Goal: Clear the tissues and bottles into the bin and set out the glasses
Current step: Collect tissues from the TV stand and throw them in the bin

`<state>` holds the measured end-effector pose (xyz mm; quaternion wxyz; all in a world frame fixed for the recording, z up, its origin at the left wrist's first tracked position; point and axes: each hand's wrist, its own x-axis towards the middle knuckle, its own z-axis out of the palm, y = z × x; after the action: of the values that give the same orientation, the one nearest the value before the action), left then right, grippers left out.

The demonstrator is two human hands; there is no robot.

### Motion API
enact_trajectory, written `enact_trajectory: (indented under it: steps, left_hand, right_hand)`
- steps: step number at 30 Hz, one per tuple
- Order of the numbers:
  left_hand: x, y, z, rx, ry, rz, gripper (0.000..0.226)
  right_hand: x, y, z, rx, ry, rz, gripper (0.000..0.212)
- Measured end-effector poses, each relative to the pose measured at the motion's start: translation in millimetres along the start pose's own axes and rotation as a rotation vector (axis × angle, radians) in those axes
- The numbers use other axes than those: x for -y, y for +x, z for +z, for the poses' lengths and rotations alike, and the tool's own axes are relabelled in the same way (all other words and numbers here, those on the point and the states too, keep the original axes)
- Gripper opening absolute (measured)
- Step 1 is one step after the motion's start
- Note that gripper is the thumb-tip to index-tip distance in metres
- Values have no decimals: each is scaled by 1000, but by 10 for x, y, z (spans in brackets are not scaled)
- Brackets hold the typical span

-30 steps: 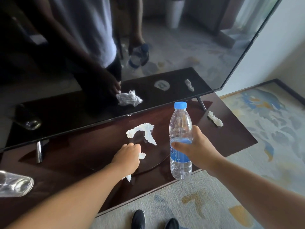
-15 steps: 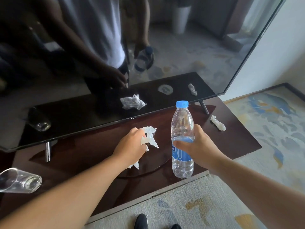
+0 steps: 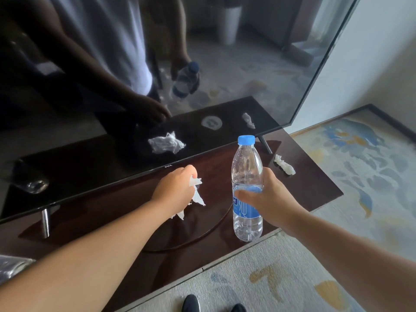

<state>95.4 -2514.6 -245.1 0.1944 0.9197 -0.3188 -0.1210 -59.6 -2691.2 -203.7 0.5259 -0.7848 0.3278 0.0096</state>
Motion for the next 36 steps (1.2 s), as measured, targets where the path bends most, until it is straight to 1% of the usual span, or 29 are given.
enact_trajectory:
  steps: [5,8,10,12,15,17,23,26,27,30,33,35,36]
  left_hand:
    - [6,117,122,14,95,47,24]
    - [63,184,232,26,171,95,34]
    - [100,216,305,79,215,71,40]
    - [141,237,378,137,243,33,42]
    - [219,221,476,221,279,-28,39]
    - [273,192,515,241,301,-54,33]
    - [291,227,485,259,267,-46,17]
    - [211,250,409,262,212,-38,3]
    - [179,253,383,256,190,-33,5]
    - [75,259,303,229,117,-9,19]
    - [-35,265,201,180,101,61,29]
    - [-105,276,138,141,115,119,31]
    - [-141,285,108,120,117,140,28]
  right_hand:
    - [-66,69,-20,-8,14,18,56]
    - [-108,120,-18,-10,27,34,57]
    - [-133,149,-12,-11,28,42,57]
    - [-161,186,-10,-16,27,46,56]
    - [-195,226,-18,-21,26,56,53]
    - [-210,231,-22,-22,34,64,53]
    - [-213,208,-25,-43,39,76,50]
    - [-165,192,-26,-44,34,73,51]
    - [-147,183,-32,-48,32,71,51]
    - [-98,144,-61,-65,29,58,52]
    - [-45,86,-102,-88,37,45,53]
    - [2,35,-135,-106,45,30,54]
    - [30,6,-153,-119,50,23,54]
